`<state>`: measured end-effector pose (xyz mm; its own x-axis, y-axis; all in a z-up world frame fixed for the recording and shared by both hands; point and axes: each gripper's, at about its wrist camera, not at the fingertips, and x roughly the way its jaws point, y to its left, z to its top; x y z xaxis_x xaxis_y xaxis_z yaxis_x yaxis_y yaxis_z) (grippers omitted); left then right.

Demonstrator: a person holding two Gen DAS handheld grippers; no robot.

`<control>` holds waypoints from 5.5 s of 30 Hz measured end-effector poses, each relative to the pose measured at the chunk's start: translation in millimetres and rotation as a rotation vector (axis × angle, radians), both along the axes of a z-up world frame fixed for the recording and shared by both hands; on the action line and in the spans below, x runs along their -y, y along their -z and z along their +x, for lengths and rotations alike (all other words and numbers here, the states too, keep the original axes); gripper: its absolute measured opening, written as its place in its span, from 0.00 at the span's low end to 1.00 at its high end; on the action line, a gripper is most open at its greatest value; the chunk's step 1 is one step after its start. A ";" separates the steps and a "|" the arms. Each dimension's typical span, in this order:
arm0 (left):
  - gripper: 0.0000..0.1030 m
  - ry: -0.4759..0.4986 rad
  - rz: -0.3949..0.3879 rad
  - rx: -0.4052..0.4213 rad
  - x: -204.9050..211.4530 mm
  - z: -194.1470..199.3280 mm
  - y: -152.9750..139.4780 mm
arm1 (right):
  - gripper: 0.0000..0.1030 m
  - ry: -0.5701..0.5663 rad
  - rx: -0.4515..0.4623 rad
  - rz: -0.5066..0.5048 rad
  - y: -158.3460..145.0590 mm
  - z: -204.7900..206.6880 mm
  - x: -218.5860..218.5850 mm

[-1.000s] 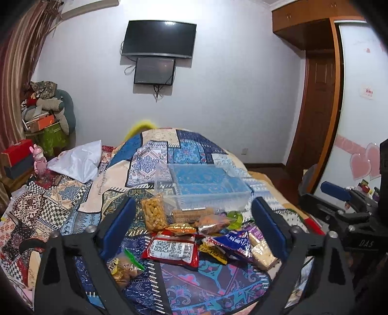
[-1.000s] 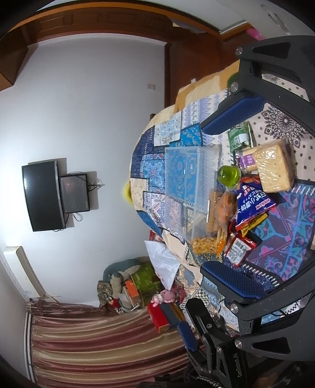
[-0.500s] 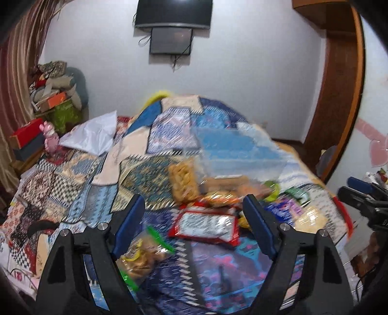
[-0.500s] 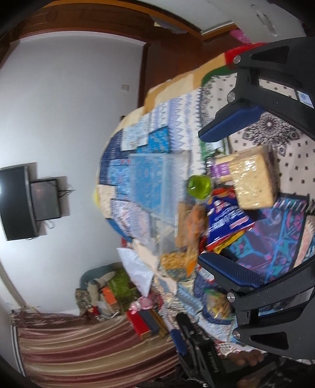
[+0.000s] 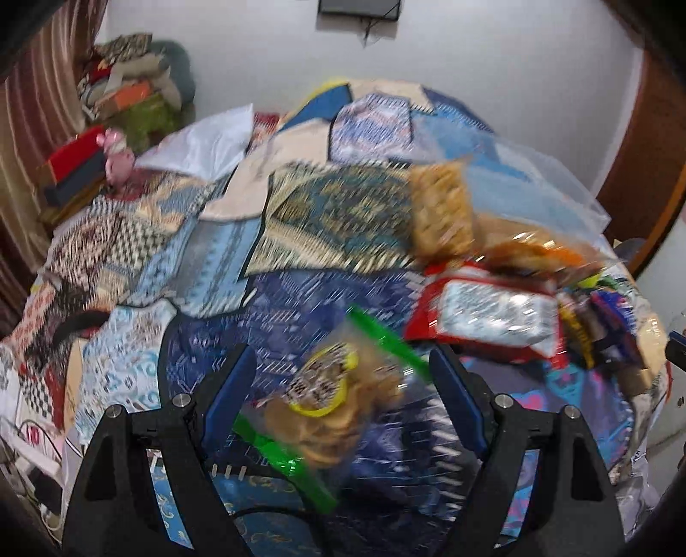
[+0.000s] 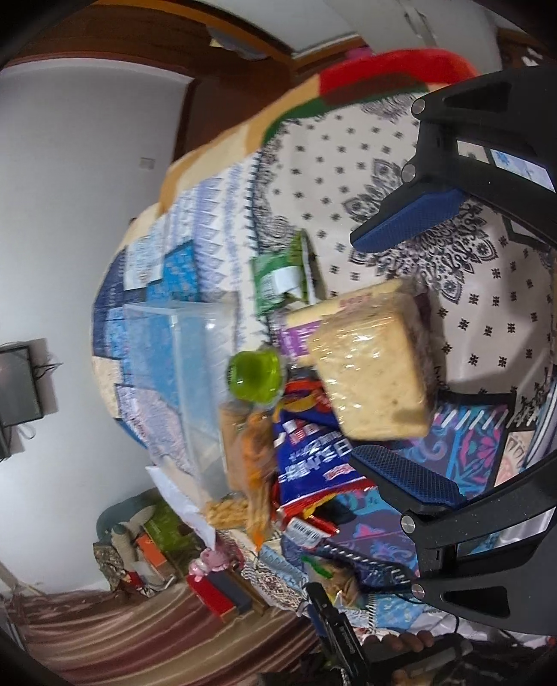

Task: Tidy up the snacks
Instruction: 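Grasp the cat-ear snack bag with the left tool while the right tool grasps the wrapped bread loaf, then lift both held snacks into the clear plastic box and open both tools, then grasp the red snack packet with the left tool while the right tool grasps the purple coconut-roll pack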

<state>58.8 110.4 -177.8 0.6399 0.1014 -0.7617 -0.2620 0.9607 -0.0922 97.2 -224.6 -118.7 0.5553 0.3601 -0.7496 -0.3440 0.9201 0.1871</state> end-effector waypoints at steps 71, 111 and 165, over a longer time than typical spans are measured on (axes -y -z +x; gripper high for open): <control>0.44 0.271 -0.037 0.205 61.4 158.8 -111.6 | 0.78 -0.066 0.250 0.024 -66.8 111.6 -74.2; 0.74 0.195 -0.053 0.037 73.2 246.6 -68.2 | 0.82 -0.129 0.012 -0.082 -4.4 176.4 -101.1; 0.83 0.153 -0.028 -0.145 39.1 26.6 14.0 | 0.63 -0.016 -0.076 -0.071 41.9 32.5 7.6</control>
<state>85.4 71.3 -191.8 0.5299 -0.0115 -0.8480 -0.1253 0.9879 -0.0917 129.7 -232.2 -160.6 0.4908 0.3127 -0.8132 -0.3460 0.9266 0.1475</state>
